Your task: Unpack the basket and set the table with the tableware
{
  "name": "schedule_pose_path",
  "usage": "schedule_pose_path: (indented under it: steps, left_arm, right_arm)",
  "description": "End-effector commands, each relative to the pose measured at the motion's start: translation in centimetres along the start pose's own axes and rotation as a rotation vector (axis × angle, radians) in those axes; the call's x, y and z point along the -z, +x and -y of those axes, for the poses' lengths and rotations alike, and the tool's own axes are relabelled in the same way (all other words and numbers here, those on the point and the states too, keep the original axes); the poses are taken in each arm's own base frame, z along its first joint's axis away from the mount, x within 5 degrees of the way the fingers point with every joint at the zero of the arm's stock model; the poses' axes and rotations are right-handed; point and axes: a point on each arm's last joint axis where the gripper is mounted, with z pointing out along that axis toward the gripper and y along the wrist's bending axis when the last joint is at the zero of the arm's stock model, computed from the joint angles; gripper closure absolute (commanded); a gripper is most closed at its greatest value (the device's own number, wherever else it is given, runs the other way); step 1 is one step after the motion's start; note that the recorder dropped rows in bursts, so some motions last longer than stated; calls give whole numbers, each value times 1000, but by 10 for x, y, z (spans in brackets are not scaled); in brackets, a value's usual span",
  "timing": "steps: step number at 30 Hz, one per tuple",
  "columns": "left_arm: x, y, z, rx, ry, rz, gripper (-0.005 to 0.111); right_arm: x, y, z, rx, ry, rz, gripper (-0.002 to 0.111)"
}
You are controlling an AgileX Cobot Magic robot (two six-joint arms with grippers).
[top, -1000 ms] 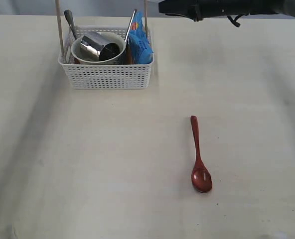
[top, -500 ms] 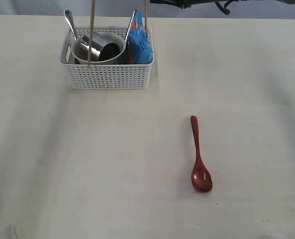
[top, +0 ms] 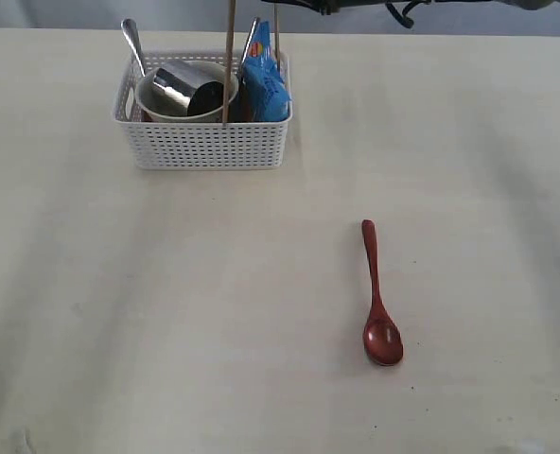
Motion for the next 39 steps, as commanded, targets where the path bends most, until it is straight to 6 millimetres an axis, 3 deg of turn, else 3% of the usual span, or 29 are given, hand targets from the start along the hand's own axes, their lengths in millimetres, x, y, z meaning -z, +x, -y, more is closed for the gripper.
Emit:
schedule_pose_path:
  steps: [1, 35, 39]
  left_arm:
    - [-9, 7, 2, 17, -4, 5, 107]
    - [-15, 20, 14, 74, 69, -72, 107]
    - [-15, 20, 14, 76, 68, -70, 107]
  right_arm:
    - [3, -7, -4, 24, -6, 24, 54]
    - [-1, -3, -1, 55, -7, 12, 54]
    - [-2, -2, -3, 58, -10, 9, 59]
